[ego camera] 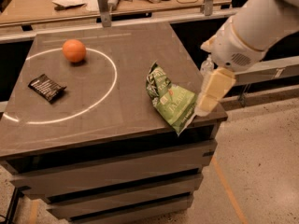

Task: Move green jalapeno chip bag near rxbar chocolate

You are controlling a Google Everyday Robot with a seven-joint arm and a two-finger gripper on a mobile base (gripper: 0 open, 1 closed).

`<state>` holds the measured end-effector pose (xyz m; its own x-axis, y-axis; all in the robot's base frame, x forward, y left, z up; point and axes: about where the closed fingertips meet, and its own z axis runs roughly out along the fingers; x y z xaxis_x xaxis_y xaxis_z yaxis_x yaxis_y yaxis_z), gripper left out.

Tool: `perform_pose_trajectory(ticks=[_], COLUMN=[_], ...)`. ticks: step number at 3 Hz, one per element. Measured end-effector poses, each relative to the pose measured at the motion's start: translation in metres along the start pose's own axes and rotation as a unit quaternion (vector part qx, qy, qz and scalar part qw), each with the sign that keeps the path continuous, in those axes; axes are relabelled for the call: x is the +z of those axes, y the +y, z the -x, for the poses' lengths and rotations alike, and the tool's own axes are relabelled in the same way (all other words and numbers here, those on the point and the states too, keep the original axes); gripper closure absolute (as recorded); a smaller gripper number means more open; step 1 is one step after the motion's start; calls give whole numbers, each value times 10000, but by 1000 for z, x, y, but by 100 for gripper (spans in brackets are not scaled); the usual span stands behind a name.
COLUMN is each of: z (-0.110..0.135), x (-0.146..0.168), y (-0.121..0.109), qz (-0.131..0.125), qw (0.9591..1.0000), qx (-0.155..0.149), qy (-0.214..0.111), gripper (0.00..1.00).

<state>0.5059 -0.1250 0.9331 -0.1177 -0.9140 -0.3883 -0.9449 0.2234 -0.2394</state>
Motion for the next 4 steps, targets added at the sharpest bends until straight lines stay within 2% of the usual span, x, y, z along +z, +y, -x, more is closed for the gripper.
perform_pose_trajectory(ticks=[1,2,3,4], z=[29,46,43,46], x=[39,83,108,115], y=[4,18,28,29], qz=[365,795,986,1059], qw=[9983,9940,9920,9915], qx=[135,340,534,502], qy=[-441,-666,-576,-567], gripper=[0,27,50,73])
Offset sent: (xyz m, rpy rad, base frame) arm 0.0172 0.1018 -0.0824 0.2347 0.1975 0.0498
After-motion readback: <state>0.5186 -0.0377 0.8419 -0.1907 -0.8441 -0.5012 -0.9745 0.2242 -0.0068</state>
